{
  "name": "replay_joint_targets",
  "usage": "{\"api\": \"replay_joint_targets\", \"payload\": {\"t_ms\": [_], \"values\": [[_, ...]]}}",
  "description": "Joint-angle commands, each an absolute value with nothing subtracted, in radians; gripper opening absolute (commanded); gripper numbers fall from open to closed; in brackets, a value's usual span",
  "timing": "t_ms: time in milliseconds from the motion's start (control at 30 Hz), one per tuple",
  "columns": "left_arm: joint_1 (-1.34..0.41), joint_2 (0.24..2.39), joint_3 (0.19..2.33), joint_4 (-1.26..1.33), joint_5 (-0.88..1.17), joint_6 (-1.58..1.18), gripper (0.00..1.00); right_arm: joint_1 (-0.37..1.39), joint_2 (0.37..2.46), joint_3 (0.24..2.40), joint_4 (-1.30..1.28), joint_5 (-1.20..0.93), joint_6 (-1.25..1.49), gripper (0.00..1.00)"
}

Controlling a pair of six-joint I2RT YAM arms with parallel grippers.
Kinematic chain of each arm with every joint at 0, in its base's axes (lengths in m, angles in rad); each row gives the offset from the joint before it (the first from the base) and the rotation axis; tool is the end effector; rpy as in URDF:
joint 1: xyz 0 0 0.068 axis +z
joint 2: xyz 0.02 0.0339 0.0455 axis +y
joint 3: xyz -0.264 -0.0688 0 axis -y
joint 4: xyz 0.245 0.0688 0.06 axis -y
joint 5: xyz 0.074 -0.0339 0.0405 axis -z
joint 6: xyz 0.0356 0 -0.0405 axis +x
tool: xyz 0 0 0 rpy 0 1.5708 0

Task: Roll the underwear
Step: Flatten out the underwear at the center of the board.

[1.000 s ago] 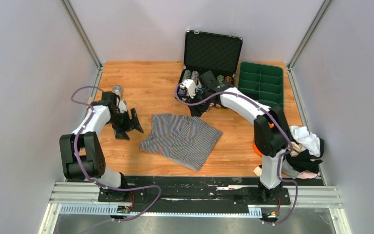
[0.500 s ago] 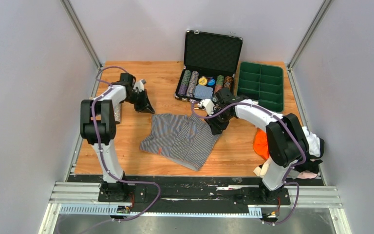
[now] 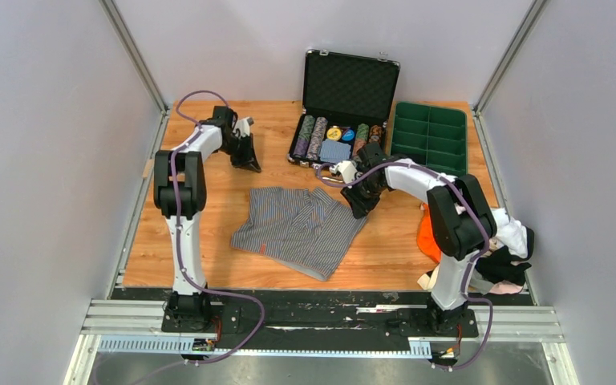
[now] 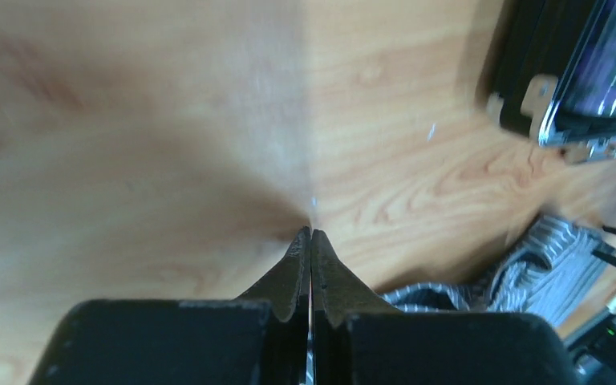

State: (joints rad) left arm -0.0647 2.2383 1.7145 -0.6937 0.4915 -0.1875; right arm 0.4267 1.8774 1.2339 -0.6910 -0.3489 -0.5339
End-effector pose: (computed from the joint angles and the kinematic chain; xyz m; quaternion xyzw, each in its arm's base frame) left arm 0.4600 -0.0466 0.1514 -0.0159 0.9557 -0.2590 0.1390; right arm 0.3198 0.1588 0.1617 -0.4700 0.8579 0.1659 0.1252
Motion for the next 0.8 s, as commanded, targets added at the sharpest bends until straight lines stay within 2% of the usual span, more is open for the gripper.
{"api": "replay_joint_targets", "payload": {"t_ms": [0,133,200,233,333,400,500,600,700,767], "values": [[-0.062,2.329,1.881,-0.666,0.446,-0.087,0.00,0.417,1.905,1.236,-0.666,-0.311,-0.542,0.29],[-0.061,2.299,1.986,-0.675,0.420,-0.043,0.01,0.411,1.840,1.188,-0.673,-0.297,-0.541,0.31],[-0.058,2.202,1.937,-0.639,0.426,-0.041,0.13,0.395,1.783,1.195,-0.686,-0.308,-0.539,0.34],[-0.058,2.159,1.904,-0.592,0.435,-0.039,0.22,0.385,1.759,1.205,-0.696,-0.323,-0.538,0.36],[-0.061,1.924,1.662,-0.488,0.471,-0.036,0.41,0.362,1.700,1.227,-0.740,-0.374,-0.562,0.42],[-0.063,1.814,1.543,-0.497,0.445,-0.100,0.46,0.353,1.664,1.228,-0.757,-0.396,-0.578,0.45],[-0.061,1.714,1.382,-0.622,0.452,-0.186,0.48,0.352,1.634,1.220,-0.758,-0.404,-0.585,0.48],[-0.059,1.701,1.275,-0.746,0.509,-0.248,0.50,0.351,1.631,1.220,-0.755,-0.425,-0.568,0.48],[-0.049,1.635,1.127,-0.734,0.514,-0.270,0.48,0.351,1.638,1.226,-0.756,-0.442,-0.558,0.49],[-0.030,1.626,1.109,-0.749,0.506,-0.268,0.48,0.353,1.647,1.236,-0.756,-0.444,-0.556,0.49]]}}
